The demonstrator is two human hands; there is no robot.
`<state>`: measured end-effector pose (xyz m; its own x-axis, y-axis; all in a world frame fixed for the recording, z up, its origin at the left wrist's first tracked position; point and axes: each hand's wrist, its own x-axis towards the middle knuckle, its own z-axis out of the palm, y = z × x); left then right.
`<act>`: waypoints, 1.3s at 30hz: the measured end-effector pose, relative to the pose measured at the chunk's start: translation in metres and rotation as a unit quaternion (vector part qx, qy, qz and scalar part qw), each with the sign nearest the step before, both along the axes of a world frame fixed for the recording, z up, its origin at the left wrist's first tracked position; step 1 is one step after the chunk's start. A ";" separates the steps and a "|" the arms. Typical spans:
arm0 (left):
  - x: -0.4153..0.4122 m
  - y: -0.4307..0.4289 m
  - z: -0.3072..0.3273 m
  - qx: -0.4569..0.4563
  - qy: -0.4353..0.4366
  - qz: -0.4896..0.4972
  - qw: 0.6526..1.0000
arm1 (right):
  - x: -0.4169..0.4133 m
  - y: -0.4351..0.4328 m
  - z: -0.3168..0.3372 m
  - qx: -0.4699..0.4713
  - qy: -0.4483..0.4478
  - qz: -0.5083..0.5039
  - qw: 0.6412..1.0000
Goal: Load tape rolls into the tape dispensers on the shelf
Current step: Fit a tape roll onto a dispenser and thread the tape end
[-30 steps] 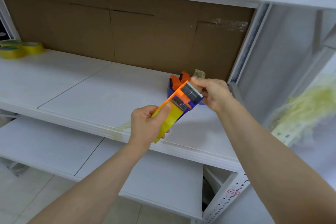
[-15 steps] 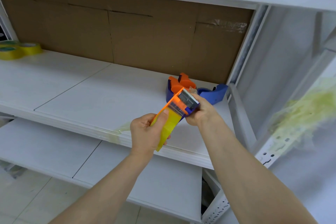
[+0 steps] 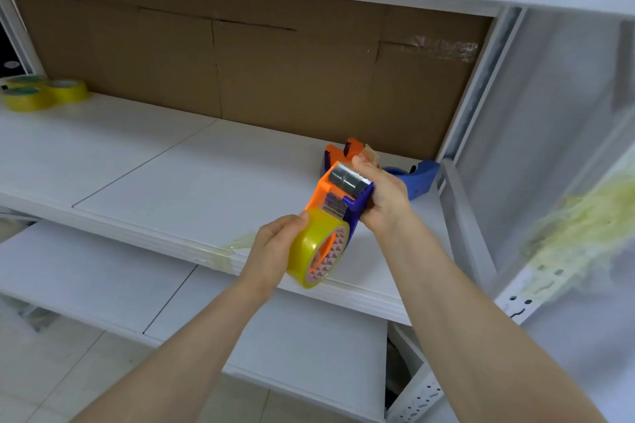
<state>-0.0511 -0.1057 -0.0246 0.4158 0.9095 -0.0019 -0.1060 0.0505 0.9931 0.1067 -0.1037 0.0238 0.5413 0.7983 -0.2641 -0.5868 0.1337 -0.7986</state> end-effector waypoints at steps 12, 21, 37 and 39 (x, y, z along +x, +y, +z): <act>0.019 -0.008 0.017 0.218 0.202 0.019 0.955 | -0.010 0.006 -0.012 -0.047 -0.067 -0.103 0.991; 0.038 0.000 0.023 0.277 0.206 0.042 0.938 | -0.010 -0.003 -0.006 -0.055 -0.053 -0.042 0.996; 0.032 0.001 0.016 0.293 0.186 0.080 0.934 | -0.004 0.001 -0.015 -0.080 -0.242 -0.011 0.967; 0.031 0.002 0.015 0.294 0.188 0.076 0.934 | -0.004 0.001 -0.013 -0.092 -0.221 -0.002 0.971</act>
